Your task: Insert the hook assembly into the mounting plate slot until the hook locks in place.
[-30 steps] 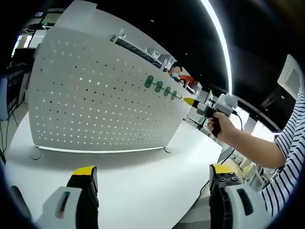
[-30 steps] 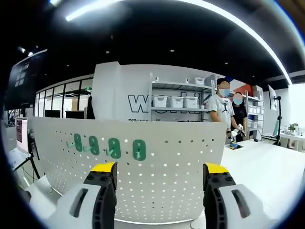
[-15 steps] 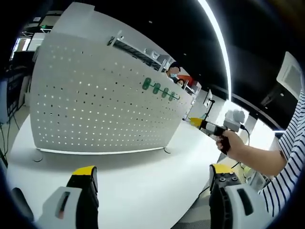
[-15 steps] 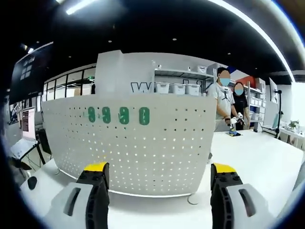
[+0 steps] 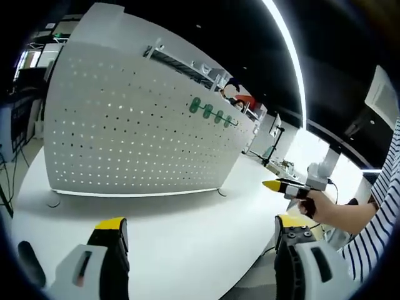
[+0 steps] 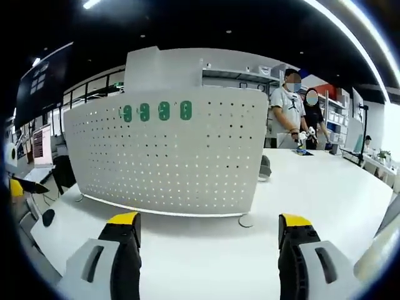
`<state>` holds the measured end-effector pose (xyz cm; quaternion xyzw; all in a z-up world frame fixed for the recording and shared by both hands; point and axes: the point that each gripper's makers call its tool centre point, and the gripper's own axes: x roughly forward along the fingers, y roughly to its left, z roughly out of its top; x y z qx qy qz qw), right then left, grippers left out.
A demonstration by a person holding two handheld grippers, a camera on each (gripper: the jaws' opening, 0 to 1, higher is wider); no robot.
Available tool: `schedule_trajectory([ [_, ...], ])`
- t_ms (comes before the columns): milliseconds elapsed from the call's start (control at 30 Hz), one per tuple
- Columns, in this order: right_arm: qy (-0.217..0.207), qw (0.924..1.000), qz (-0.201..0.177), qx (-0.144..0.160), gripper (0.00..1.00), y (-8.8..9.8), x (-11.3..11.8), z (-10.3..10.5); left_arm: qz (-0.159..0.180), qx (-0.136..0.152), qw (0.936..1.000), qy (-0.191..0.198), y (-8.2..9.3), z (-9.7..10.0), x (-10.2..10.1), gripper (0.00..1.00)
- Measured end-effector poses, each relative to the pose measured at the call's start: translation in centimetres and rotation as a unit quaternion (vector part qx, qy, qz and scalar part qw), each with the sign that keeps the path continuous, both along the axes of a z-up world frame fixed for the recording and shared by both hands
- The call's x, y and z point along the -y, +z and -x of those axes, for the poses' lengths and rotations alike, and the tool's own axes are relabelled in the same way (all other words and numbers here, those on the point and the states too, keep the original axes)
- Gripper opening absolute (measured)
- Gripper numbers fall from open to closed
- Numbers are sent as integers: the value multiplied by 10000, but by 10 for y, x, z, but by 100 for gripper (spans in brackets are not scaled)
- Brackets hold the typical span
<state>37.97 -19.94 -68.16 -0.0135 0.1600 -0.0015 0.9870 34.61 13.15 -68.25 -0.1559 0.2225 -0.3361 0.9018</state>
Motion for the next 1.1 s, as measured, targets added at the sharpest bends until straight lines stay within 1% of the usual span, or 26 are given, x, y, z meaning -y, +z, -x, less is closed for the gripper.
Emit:
schedule_trajectory([
  [133, 77, 9999, 47, -82, 88, -4, -5, 11, 13, 9, 10000, -24, 0, 2, 2, 100],
  [233, 106, 9998, 41, -177, 88, -11, -7, 18, -17, -9, 10000, -69, -2, 5, 4, 100],
  [333, 128, 9995, 25, -273, 89, -19, -10, 26, -31, -26, 10000, -89, -4, 7, 4, 100],
  [500, 146, 9992, -37, -361, 90, -24, -14, 35, -65, -50, 9999, -109, -8, 10, 4, 100],
  [633, 300, 9985, 70, -452, 90, -29, -23, 44, -83, -39, 9999, -141, -7, 13, 6, 100],
  [767, 309, 9982, 11, -516, 91, -35, -26, 51, -69, -42, 9999, -143, -8, 14, 6, 100],
  [833, 352, 9978, -41, -565, 89, -38, -30, 54, -87, -34, 9998, -156, -9, 16, 6, 100],
  [900, 443, 9970, 7, -630, 89, -42, -33, 59, -100, -40, 9998, -176, -10, 17, 6, 100],
  [967, 476, 9968, 93, -643, 90, -44, -34, 64, -119, -55, 9997, -191, -11, 20, 6, 100],
  [1100, 446, 9966, 33, -686, 91, -46, -33, 70, -108, -84, 9998, -169, -14, 23, 5, 100],
])
